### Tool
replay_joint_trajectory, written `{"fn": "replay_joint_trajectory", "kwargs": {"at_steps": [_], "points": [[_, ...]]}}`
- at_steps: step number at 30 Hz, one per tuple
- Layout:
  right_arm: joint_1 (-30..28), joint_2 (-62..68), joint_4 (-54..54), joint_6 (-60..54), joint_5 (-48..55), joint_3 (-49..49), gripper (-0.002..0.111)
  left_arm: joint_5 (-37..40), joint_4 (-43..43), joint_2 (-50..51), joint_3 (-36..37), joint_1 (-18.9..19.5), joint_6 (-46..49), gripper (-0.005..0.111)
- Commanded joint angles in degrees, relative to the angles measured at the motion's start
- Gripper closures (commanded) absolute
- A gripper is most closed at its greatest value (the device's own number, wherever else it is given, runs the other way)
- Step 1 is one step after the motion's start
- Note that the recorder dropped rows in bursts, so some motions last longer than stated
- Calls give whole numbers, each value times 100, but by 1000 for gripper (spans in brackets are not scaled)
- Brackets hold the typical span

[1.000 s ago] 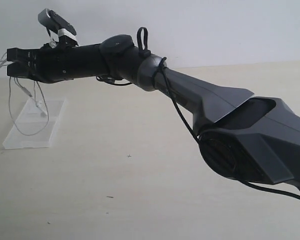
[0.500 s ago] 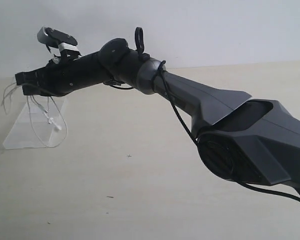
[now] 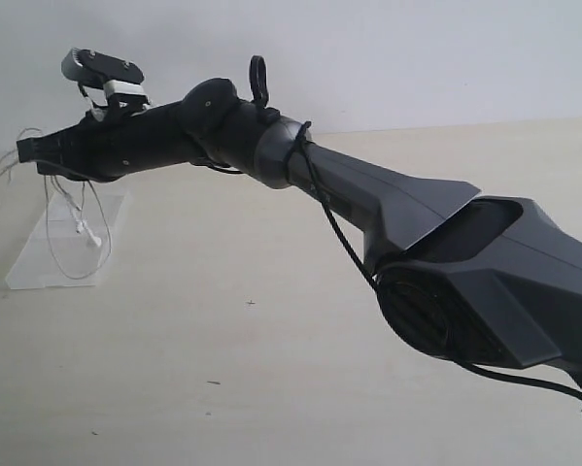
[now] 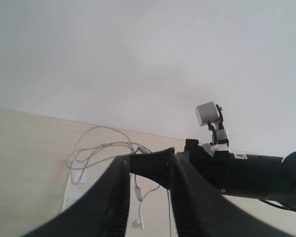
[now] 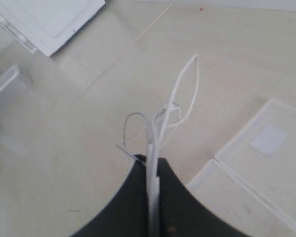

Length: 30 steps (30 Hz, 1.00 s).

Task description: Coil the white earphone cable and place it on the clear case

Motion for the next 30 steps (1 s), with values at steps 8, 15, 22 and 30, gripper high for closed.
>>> {"fn": "replay_joint_trajectory", "kwargs": {"at_steps": [8, 15, 22, 30], "points": [[0, 150, 1115, -458, 11, -28, 108, -111, -29, -21, 27, 14, 27, 77], [0, 287, 1300, -770, 36, -28, 108, -329, -29, -21, 27, 14, -79, 77], [30, 287, 1288, -1267, -77, -28, 108, -469, -29, -21, 27, 14, -108, 77], [30, 372, 1294, -1349, -159, -28, 108, -496, -29, -21, 27, 14, -108, 77]]}}
